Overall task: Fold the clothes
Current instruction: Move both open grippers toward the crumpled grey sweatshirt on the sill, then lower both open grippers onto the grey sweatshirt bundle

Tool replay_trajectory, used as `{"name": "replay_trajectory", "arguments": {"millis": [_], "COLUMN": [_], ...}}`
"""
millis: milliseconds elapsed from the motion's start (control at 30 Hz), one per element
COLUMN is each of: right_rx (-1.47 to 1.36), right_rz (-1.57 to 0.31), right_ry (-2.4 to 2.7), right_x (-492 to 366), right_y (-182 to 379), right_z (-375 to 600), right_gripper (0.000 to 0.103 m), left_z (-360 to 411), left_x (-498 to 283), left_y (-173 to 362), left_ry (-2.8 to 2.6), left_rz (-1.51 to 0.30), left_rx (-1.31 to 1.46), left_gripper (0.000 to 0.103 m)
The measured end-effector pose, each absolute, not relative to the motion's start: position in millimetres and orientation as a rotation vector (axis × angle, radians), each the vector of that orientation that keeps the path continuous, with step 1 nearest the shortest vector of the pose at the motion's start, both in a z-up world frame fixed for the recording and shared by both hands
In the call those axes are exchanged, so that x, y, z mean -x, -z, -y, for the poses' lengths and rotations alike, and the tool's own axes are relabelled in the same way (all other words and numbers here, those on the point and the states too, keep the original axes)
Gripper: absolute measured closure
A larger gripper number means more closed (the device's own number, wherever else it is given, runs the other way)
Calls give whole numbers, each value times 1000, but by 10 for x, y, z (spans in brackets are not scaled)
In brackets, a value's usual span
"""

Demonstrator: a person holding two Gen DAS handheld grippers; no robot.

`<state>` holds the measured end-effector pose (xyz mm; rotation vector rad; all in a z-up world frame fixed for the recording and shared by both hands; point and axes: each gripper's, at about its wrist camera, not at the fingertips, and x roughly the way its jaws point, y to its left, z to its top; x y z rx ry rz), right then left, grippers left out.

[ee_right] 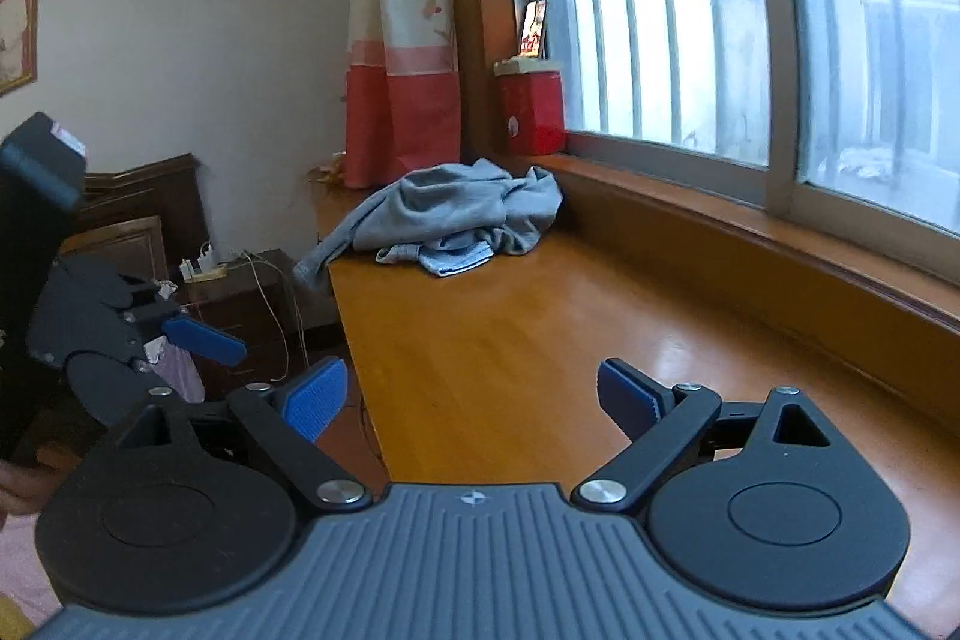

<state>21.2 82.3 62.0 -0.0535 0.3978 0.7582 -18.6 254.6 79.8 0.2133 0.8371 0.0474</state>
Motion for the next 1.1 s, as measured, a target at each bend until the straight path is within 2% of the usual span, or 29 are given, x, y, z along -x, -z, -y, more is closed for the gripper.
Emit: {"name": "replay_trajectory", "arguments": {"millis": [267, 700, 1100], "right_rx": [85, 81, 4], "right_rz": [-386, -396, -456], "right_ry": [-814, -922, -719], "right_x": [-675, -1427, -1965], "right_y": [-641, -607, -544], "right_z": [-1189, -1753, -2578], "right_gripper": [10, 10, 10], "left_z": [-2944, -3675, -4725], "left_x": [-308, -1385, -2294], "left_y": [-756, -742, -683], "left_ry": [-86, -200, -57], "left_rz": [-860, -1006, -959], "left_rx": [-193, -141, -265], "left_gripper": [0, 0, 0]}}
